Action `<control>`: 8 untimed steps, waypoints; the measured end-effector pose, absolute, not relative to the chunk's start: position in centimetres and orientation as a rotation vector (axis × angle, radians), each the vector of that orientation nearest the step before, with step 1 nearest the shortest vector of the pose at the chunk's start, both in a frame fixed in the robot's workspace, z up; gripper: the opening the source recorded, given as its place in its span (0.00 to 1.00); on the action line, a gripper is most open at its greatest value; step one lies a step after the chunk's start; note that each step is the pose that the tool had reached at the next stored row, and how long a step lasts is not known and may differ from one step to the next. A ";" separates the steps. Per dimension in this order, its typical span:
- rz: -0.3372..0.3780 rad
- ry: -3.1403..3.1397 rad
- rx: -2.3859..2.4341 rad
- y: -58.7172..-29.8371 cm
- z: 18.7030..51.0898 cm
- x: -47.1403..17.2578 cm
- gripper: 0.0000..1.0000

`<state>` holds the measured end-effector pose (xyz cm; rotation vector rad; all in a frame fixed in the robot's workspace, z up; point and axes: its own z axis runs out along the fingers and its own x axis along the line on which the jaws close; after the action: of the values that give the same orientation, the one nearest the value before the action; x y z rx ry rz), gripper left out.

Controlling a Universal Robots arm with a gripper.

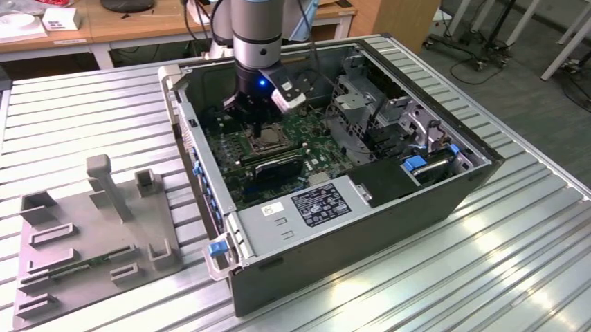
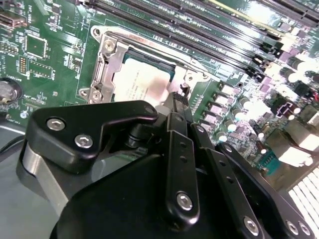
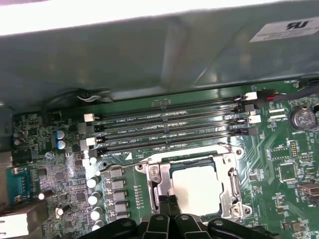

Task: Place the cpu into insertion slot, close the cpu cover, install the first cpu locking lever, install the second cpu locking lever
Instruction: 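Close the cpu cover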

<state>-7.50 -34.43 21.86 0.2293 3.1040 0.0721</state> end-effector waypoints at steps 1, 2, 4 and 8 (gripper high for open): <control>0.072 3.104 0.229 -34.4 22.0 -7.5 0.11; 0.072 3.104 0.229 -34.4 22.1 -7.5 0.11; 0.072 3.104 0.229 -34.4 22.3 -7.5 0.11; 0.072 3.104 0.229 -34.4 22.3 -7.5 0.11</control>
<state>-7.50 -34.42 22.28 0.2292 3.1039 0.0725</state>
